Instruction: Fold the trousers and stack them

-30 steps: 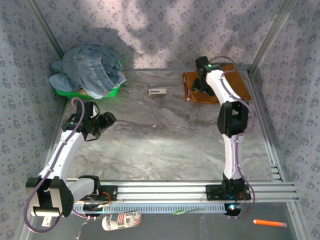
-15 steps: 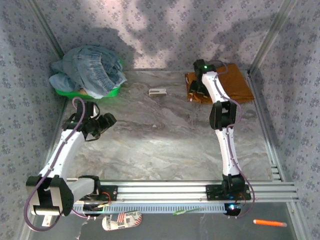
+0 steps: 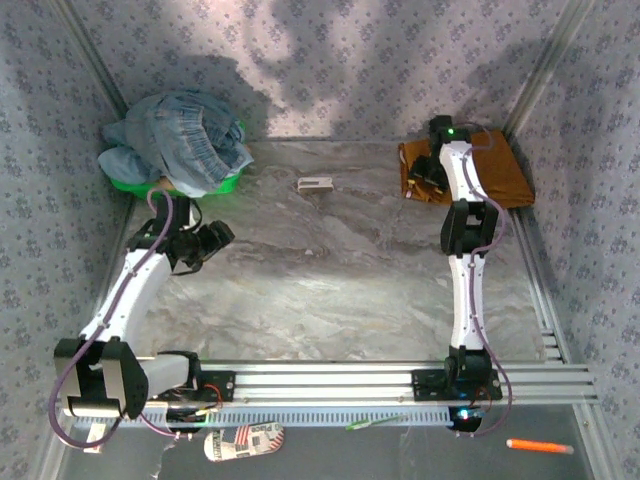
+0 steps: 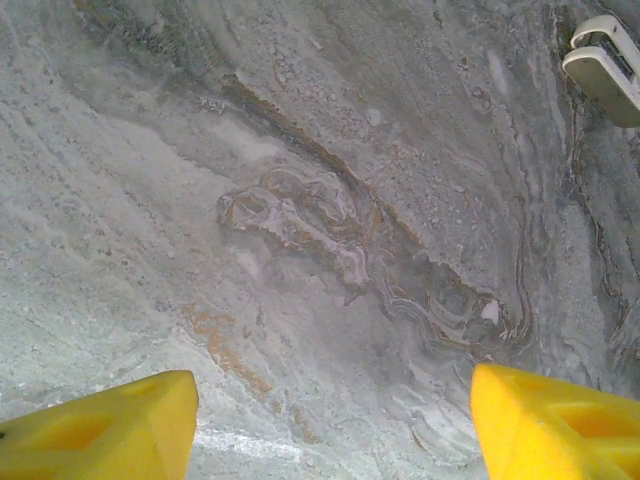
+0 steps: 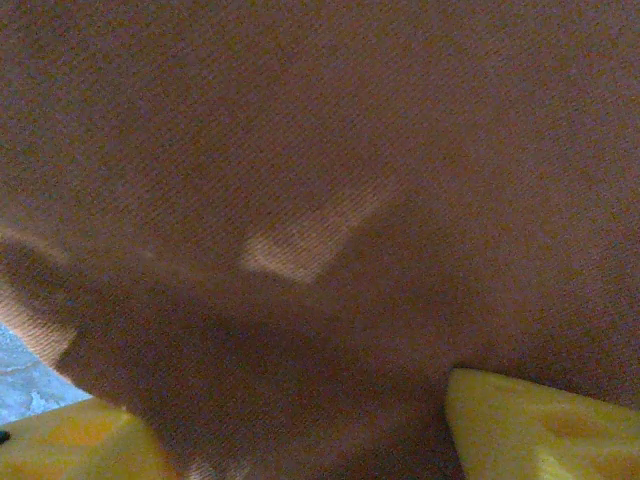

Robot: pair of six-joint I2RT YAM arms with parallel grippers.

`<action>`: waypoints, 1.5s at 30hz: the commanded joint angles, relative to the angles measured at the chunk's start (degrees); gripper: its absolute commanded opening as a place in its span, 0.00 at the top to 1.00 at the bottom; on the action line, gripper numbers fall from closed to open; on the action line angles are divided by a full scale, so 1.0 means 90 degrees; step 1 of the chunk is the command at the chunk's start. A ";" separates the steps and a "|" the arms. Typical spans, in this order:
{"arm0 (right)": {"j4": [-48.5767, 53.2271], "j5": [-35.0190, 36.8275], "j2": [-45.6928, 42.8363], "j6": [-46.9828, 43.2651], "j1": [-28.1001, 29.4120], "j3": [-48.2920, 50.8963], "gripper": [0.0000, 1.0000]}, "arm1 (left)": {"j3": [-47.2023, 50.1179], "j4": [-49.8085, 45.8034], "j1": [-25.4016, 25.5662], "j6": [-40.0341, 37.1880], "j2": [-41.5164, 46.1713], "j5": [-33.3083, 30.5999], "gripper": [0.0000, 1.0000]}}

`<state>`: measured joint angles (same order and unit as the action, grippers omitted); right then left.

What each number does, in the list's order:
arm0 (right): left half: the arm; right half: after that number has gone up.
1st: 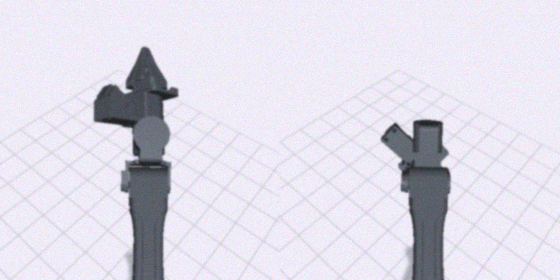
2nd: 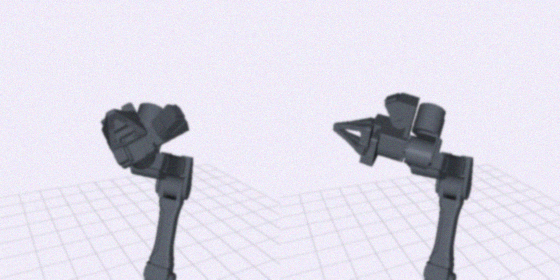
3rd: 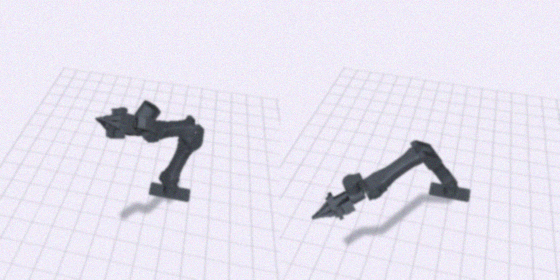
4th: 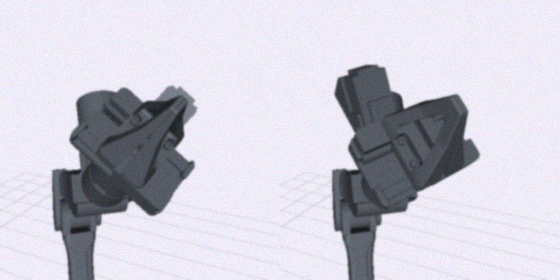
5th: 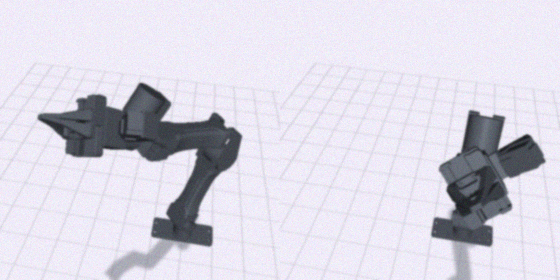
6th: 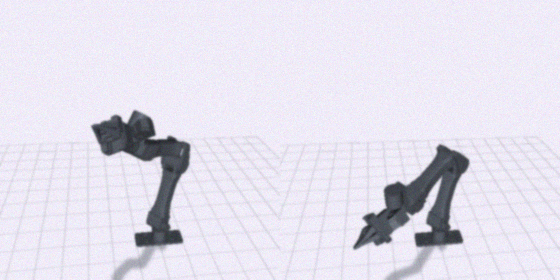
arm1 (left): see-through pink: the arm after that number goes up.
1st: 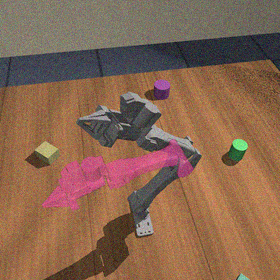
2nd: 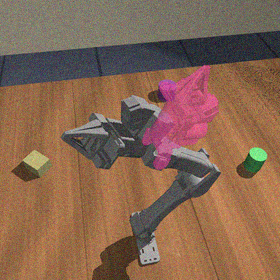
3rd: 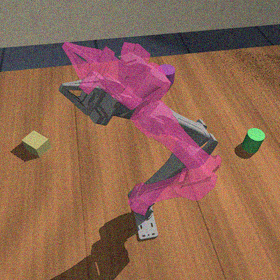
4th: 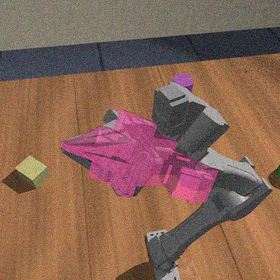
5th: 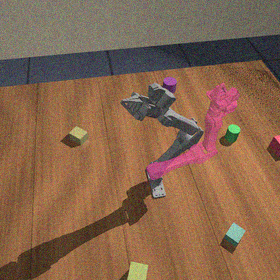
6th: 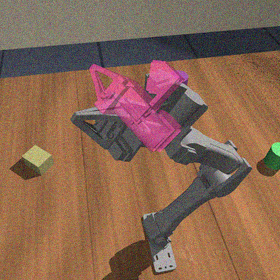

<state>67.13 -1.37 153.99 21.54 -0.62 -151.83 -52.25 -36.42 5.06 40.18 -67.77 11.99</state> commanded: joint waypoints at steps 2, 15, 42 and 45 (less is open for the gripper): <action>0.0094 -0.0391 0.0472 -0.0163 0.0009 -0.0080 0.31 | -0.0357 -0.0164 0.0056 0.0001 -0.0040 -0.0097 0.27; -0.0584 0.0025 -0.2635 -0.0067 0.0367 0.1454 0.15 | -0.1750 -0.0801 0.0097 -0.0921 0.0780 -0.0099 0.00; -0.8338 0.3811 -1.1012 -0.2001 0.3054 1.1132 0.00 | 0.2721 0.4762 0.0327 -0.2758 0.3463 -0.2917 0.00; -0.8440 0.3984 -1.1335 -0.2246 0.2799 1.1543 0.00 | 0.2985 0.5005 0.0326 -0.3270 0.3230 -0.3049 0.00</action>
<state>-1.17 34.48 53.06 3.86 25.78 -50.37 -25.67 -3.66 7.64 17.04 -38.24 -12.69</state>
